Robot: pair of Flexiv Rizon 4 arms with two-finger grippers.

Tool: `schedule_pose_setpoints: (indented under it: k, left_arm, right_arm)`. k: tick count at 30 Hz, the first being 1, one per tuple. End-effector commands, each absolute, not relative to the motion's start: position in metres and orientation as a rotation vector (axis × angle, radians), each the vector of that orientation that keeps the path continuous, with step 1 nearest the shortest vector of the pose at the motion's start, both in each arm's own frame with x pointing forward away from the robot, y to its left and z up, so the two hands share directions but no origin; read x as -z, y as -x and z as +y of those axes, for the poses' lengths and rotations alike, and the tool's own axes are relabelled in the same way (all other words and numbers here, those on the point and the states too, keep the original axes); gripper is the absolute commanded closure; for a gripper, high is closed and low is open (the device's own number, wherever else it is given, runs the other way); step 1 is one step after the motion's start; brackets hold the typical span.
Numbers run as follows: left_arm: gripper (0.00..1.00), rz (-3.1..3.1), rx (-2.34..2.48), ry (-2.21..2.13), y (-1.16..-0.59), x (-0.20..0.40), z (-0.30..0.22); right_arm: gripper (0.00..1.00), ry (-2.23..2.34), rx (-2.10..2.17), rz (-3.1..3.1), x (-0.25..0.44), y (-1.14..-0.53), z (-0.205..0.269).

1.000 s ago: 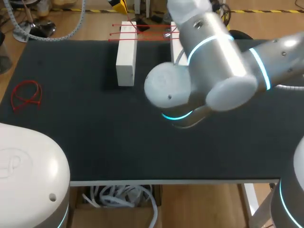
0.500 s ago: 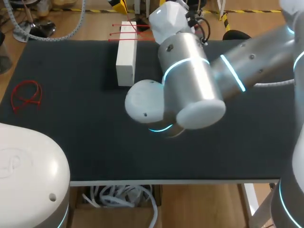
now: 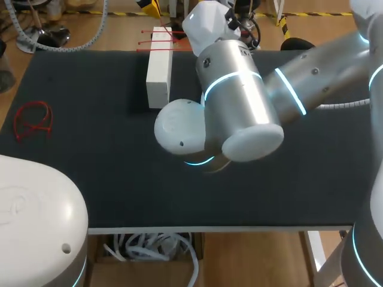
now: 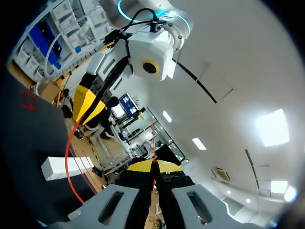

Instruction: Grab the tape and strap the tape.

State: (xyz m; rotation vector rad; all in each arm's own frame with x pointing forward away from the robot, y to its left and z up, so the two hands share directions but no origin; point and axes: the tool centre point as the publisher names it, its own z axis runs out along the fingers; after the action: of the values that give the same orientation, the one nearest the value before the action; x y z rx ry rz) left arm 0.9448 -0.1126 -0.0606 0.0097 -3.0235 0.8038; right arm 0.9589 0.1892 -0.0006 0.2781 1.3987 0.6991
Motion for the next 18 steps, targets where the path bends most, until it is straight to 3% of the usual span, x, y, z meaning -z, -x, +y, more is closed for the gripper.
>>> schedule_pose_setpoints:
  k: [1, 18]
  left_arm:
    - [1.0, -3.024, -0.799, -0.01, -0.9449, 0.0601, -0.1126]
    - [1.0, -3.024, -0.799, -0.01, -0.9449, 0.0601, -0.1126]
  right_arm:
    - [1.0, -0.234, -0.675, 1.426, -0.0023, -0.9579, 0.1845]
    - [1.0, -0.296, -0.78, 1.46, -0.003, -0.9544, 0.1834]
